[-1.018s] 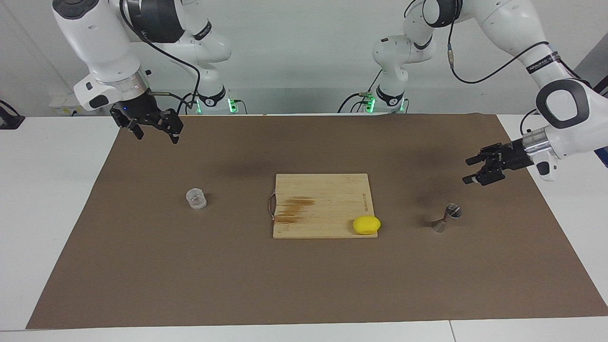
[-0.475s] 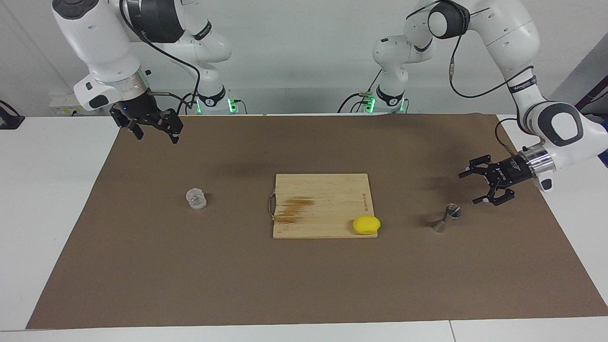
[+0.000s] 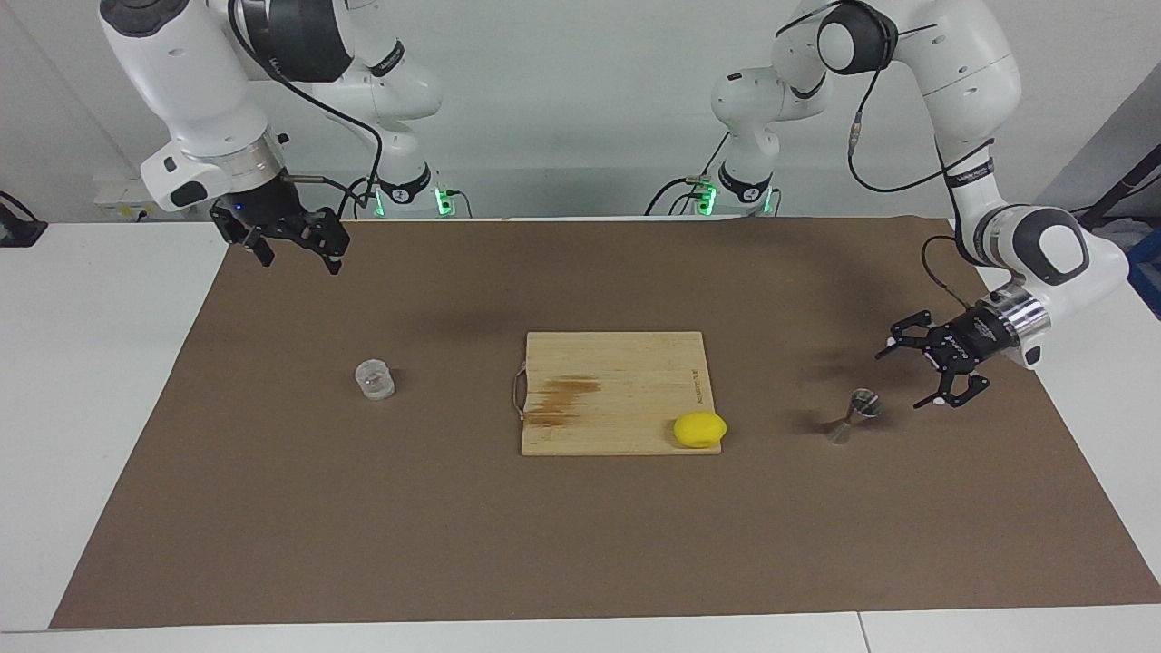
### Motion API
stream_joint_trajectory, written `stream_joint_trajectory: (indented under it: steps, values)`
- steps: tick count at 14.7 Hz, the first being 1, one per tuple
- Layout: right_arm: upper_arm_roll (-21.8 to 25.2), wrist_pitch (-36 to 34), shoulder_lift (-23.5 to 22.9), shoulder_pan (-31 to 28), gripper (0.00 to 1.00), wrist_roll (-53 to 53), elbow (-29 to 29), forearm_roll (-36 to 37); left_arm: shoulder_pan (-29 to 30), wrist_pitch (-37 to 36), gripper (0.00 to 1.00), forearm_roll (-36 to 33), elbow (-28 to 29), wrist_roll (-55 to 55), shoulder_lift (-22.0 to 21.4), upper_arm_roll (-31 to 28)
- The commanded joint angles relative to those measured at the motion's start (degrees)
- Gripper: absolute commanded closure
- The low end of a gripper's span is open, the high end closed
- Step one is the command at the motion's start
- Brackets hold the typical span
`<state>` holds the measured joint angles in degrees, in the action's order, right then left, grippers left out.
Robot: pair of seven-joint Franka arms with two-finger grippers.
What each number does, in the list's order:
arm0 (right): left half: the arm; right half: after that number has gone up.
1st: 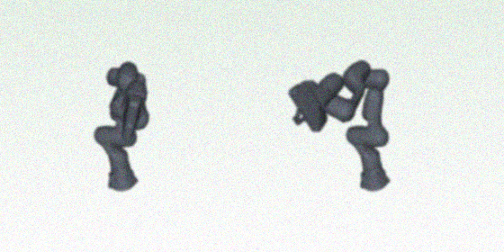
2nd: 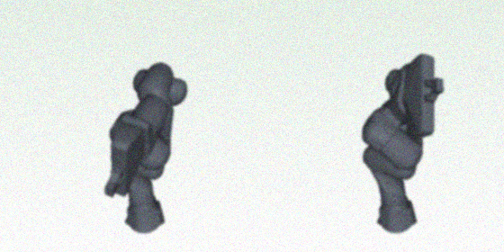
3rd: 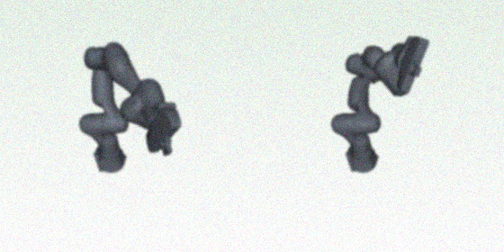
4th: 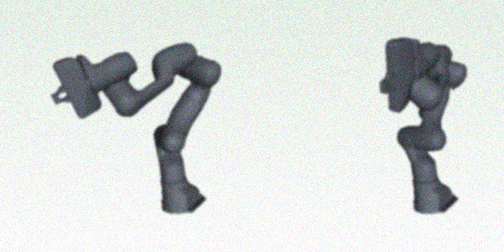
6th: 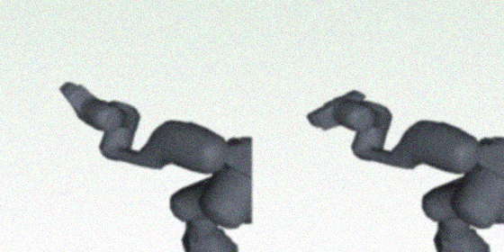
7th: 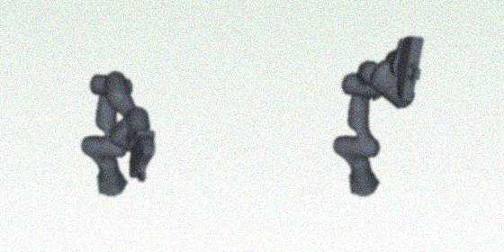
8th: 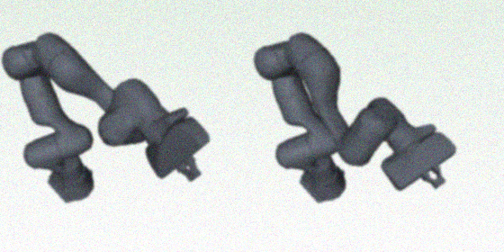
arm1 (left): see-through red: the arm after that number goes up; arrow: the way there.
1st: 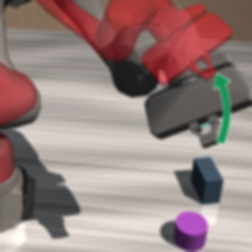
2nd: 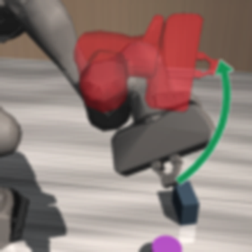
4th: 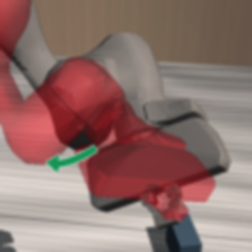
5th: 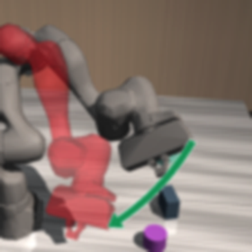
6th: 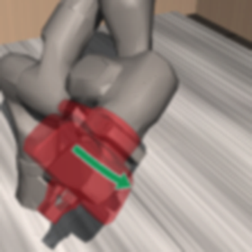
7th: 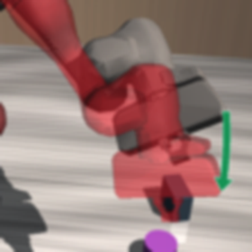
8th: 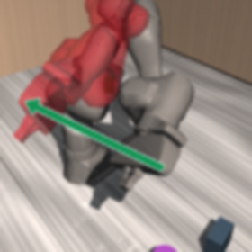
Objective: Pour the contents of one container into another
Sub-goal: 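Open the left gripper and reach toward the small metal cup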
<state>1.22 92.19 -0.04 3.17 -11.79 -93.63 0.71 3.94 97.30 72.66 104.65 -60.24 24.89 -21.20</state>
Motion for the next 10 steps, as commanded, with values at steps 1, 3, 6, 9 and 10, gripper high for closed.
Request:
stream_joint_trajectory:
  steps: [1, 3, 6, 9, 10]
  values:
    - [-0.16, -0.26, 1.09, -0.79, 0.0, 1.33, -1.11, -1.33, -0.69, 1.13, 0.0, 2.92, 0.64, 0.55, 0.25, 0.11]
    - [-0.16, -0.26, 1.09, -0.79, 0.0, 1.33, -1.11, -1.33, -0.69, 1.05, 0.0, 4.85, 0.82, 4.58, 0.95, 0.29]
    - [-0.16, -0.26, 1.09, -0.79, 0.0, 1.33, -1.11, -1.33, -0.77, 1.22, 0.0, 5.91, 0.82, 7.85, 1.65, 0.9]
    - [-0.16, -0.26, 1.09, -0.7, 0.0, 1.33, -1.11, -1.33, -1.39, 1.57, 0.0, 8.46, 0.82, 8.56, 2.45, 0.99]
    - [-0.16, -0.26, 1.09, -0.7, 0.0, 1.33, -1.03, -1.33, -1.48, 1.57, 0.0, 8.46, 0.82, 9.08, 2.53, 0.99]
